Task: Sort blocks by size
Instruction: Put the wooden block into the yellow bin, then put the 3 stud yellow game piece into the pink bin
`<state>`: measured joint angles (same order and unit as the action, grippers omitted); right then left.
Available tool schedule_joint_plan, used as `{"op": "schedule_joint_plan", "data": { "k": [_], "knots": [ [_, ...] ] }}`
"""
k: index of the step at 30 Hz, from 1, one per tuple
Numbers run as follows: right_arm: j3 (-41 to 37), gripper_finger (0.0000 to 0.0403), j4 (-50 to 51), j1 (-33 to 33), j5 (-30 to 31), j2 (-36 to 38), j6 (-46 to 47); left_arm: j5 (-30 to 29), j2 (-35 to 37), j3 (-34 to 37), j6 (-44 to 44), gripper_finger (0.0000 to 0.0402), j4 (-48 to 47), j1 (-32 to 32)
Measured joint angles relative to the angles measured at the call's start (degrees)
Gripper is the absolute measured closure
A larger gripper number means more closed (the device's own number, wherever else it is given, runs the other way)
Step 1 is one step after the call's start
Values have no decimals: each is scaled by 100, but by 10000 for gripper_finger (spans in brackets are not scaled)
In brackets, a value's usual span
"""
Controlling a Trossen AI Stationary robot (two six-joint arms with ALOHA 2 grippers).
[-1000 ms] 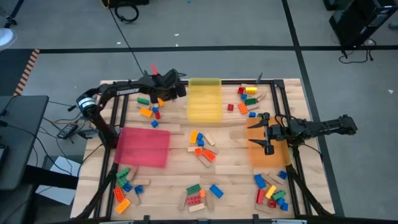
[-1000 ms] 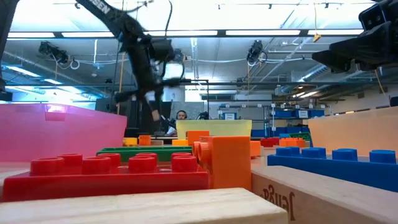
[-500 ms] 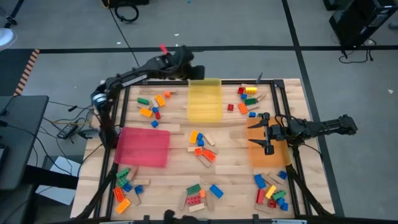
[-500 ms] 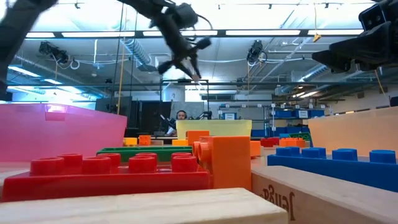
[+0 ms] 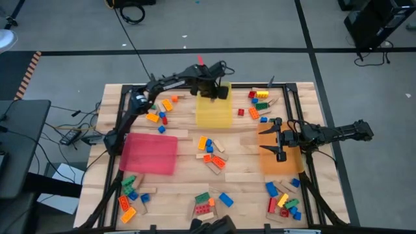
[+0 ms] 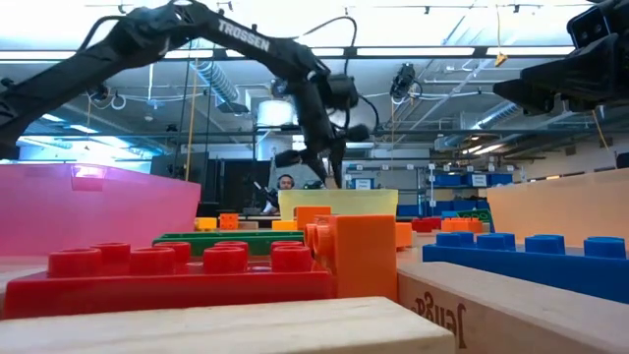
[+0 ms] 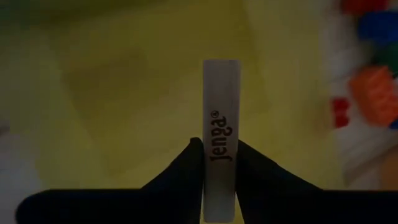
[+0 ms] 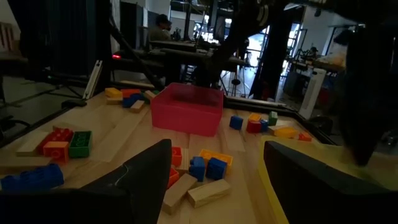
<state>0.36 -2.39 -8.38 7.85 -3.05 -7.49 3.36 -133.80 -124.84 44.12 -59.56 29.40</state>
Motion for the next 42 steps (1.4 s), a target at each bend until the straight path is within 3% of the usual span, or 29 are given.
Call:
{"op": "schedule_joint_plan", "data": {
  "k": [16,22,25,28,34,42],
  "knots": [
    [1,131,0,0,-1,0,0,207,-290,-1,93,300,6,-61],
    [0,129,2,0,-2,2,0,43,-275,-566,-382,299,-116,-85],
    [0,132,1,1,0,0,0,-217,-268,-1023,-699,299,-260,-158],
    [0,132,0,1,0,1,0,-388,32,-864,-1108,299,-171,-259],
    [0,129,-12,1,0,0,0,-1266,620,-761,-1561,298,-322,-513],
    [0,133,-11,0,-2,0,0,-1809,1038,-761,-1857,312,-267,-939]
  ]
}}
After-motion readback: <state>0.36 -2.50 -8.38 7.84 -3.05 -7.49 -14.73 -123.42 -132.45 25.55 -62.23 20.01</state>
